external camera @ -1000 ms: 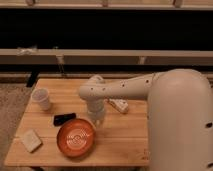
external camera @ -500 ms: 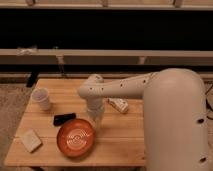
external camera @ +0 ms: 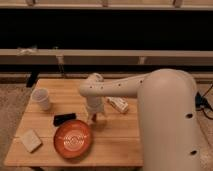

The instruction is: Drag the pepper across the table

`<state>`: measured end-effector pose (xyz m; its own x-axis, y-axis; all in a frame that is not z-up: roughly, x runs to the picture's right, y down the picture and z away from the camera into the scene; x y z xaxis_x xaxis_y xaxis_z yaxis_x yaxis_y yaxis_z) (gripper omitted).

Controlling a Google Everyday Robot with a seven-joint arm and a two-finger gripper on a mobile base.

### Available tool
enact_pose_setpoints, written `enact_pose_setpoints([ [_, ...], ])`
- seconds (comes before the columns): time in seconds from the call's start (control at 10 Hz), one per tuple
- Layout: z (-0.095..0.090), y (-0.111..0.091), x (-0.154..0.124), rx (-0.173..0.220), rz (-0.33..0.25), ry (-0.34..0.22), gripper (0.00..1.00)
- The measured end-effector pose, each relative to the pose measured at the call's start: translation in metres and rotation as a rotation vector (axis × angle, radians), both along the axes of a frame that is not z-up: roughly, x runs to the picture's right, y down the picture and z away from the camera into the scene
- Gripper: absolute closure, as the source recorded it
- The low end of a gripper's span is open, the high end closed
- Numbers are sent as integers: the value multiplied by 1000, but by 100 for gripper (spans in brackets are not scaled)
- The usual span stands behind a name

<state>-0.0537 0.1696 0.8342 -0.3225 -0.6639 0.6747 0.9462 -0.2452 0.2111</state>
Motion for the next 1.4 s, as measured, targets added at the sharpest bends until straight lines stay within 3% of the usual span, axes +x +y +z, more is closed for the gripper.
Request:
enact_pose_setpoints([
  [0.6, 22, -7, -17, 20, -7, -42, 24],
  [1.0, 25, -3, -19, 18, -7, -48, 61],
  [1.1, 23, -3, -18, 17, -4, -45, 74],
  [1.4, 13, -2, -13, 14, -3, -36, 98],
])
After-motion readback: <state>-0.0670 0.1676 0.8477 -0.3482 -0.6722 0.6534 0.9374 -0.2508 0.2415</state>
